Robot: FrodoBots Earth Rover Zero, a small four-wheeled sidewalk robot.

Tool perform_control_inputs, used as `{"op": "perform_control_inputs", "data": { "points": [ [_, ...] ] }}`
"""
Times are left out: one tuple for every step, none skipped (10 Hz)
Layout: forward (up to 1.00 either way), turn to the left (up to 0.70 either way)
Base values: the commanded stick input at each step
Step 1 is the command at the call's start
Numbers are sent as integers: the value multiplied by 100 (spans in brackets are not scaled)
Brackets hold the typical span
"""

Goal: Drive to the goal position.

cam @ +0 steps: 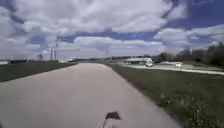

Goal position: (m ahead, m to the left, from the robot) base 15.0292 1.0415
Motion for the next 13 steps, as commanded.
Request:
{"op": "perform_control_inputs", "data": {
  "points": [
    [100, 23],
    [100, 0],
    [100, 0],
    [100, 0],
    [100, 0],
    [100, 0],
    [100, 0],
    [100, 0],
    [100, 0],
    [100, 22],
    [100, 0],
    [100, 0],
    [100, 0]
  ]
}}
